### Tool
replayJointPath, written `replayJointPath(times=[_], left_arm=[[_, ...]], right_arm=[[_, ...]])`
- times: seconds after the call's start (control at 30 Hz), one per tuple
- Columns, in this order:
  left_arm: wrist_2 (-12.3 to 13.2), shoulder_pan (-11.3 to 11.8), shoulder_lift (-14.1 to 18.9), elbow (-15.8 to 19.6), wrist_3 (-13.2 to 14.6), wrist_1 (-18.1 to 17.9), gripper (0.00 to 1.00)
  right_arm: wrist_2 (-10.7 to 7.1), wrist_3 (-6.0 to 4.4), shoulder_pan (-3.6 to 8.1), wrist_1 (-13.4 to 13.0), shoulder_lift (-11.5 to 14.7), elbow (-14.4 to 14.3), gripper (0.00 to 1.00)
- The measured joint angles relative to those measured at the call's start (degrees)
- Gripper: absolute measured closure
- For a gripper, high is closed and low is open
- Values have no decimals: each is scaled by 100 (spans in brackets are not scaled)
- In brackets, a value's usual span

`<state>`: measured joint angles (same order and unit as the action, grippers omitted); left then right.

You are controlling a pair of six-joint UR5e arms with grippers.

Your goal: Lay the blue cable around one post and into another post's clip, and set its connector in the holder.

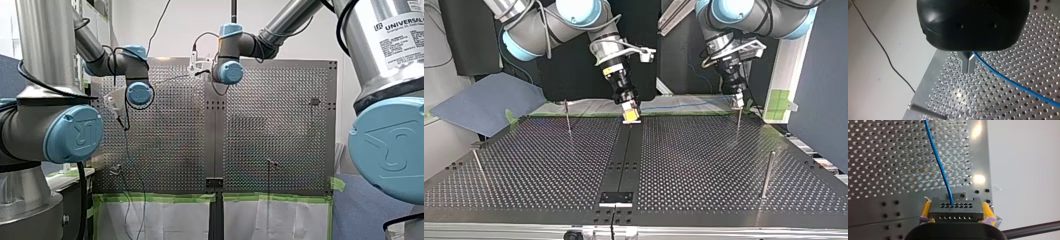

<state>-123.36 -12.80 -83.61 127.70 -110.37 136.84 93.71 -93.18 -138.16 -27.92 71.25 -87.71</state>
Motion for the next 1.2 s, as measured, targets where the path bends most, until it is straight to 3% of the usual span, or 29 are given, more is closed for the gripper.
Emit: replayJointPath(times=[0.37,0.67,0.93,1.2], left_arm=[[117,580,179,-375,-227,508,99],[133,777,265,-820,-373,928,99],[157,937,296,-1167,-474,1262,99],[370,1122,287,-1548,-463,1408,99]], right_arm=[[-286,1,-55,51,-11,398,100],[-505,9,-151,139,-58,718,100],[-557,9,-234,344,-242,1034,100],[-559,9,-281,549,-451,1425,100]])
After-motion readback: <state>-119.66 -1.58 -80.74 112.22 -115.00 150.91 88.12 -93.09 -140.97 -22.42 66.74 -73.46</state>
